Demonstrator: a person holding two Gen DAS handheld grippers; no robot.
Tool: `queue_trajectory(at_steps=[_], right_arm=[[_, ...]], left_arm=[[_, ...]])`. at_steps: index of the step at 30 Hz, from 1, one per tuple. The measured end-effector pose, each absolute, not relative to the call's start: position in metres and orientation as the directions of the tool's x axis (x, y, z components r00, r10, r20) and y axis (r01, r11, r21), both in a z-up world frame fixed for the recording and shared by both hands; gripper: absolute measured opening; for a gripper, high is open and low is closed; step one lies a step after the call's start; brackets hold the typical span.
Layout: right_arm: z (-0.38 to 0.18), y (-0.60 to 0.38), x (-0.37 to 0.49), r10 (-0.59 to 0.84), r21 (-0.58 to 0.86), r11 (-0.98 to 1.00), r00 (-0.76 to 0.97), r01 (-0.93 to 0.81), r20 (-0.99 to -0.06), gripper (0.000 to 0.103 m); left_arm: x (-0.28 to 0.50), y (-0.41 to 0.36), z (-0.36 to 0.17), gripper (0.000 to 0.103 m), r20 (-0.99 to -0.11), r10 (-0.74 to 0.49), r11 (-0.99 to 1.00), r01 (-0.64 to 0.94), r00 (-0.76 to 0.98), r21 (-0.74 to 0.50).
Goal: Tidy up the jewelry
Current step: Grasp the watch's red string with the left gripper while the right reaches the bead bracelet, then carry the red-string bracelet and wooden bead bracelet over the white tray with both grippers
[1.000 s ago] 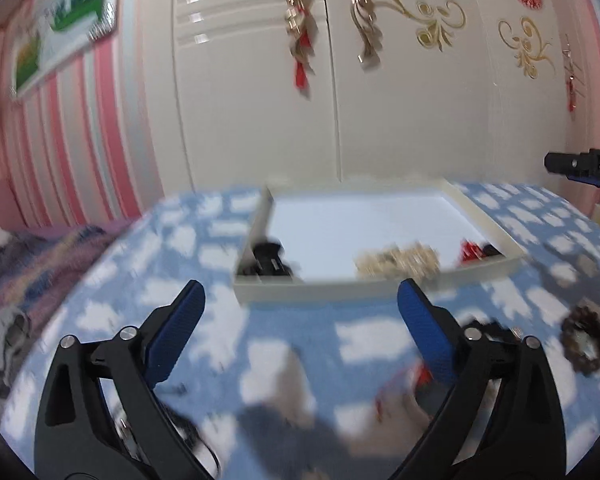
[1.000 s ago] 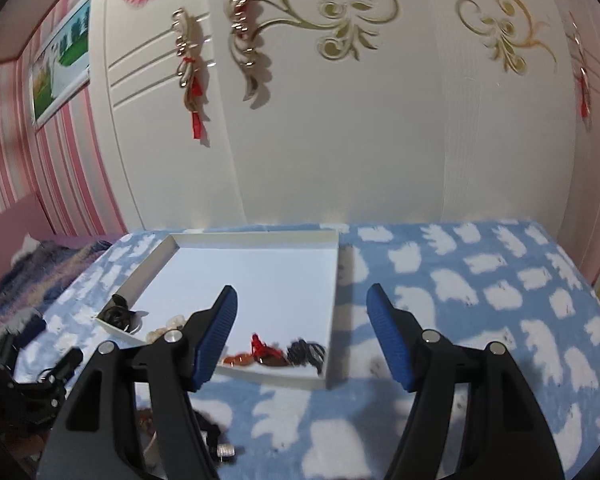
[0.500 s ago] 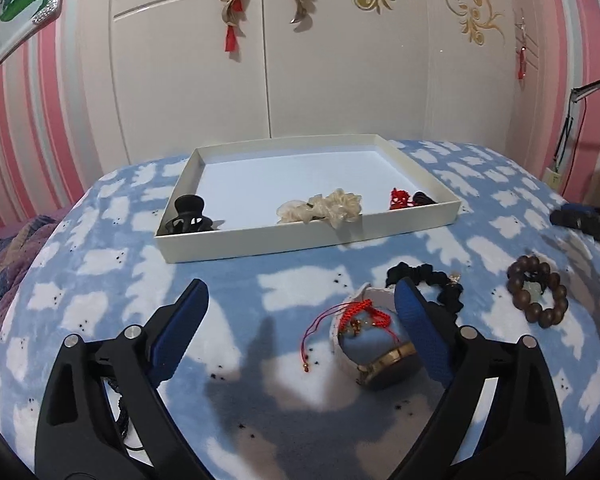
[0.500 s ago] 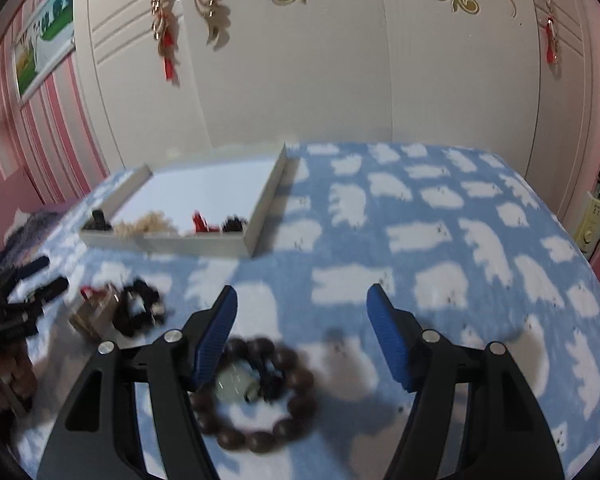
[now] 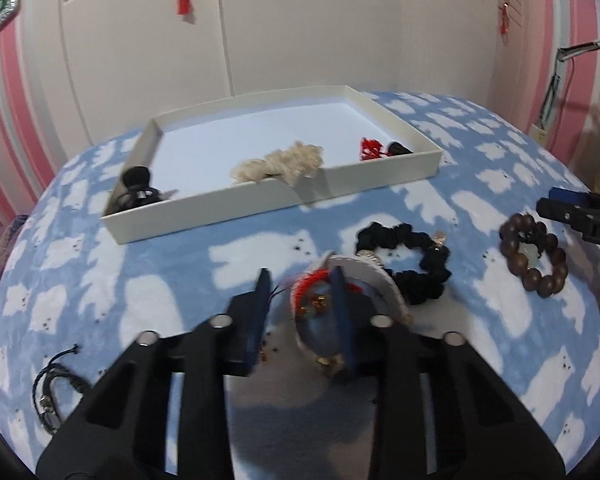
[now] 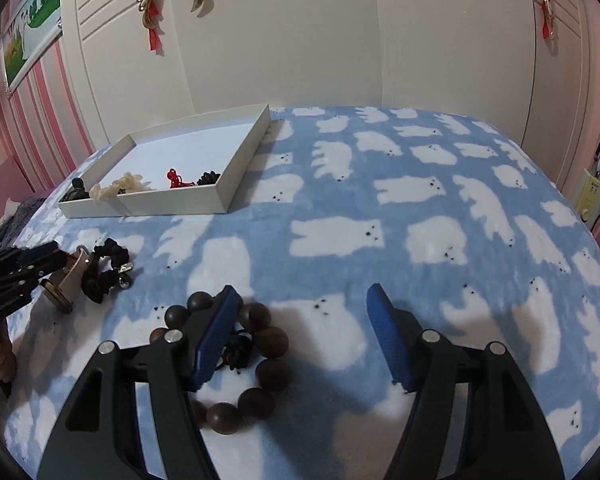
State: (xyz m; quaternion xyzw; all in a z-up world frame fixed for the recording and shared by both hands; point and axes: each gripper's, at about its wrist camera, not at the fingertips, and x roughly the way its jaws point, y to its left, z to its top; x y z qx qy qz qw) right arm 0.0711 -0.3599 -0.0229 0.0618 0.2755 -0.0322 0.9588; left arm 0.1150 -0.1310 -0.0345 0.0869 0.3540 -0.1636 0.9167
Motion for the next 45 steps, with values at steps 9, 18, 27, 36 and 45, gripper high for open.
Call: queue_trajectory(at_steps=[9,18,27,36,45], right_arm=[[-0.026,-0.378,0.065,0.021,0.177,0.98,0.842,0.089,-0.539,0.067],[-0.033,-0.359,0.079,0.027,0.118,0.992,0.818,0.051,-0.574,0.063],[-0.038,-0.328,0.109,0.003,-0.022,1.0,0.755,-0.023,-0.656,0.031],[0.022,-0.343,0.064,0.141,0.184,0.981,0.877,-0.061,-0.459,0.019],[0.071,-0.318,0.048,0.172,0.173,0.978,0.931,-0.121,-0.321,0.019]], left_arm=[[0.101,-0.118,-0.003,0.002,-0.577,-0.28,0.931,0.363,0.767,0.031],[0.096,-0.065,0.016,0.002,-0.544,-0.2,0.971,0.24,0.815,0.002],[0.077,-0.017,0.018,0.002,-0.546,-0.164,0.981,0.191,0.821,-0.007],[0.071,-0.005,0.048,0.002,-0.502,-0.171,0.981,0.193,0.848,-0.01],[0.08,-0.018,0.057,0.002,-0.494,-0.179,0.979,0.205,0.851,-0.002]])
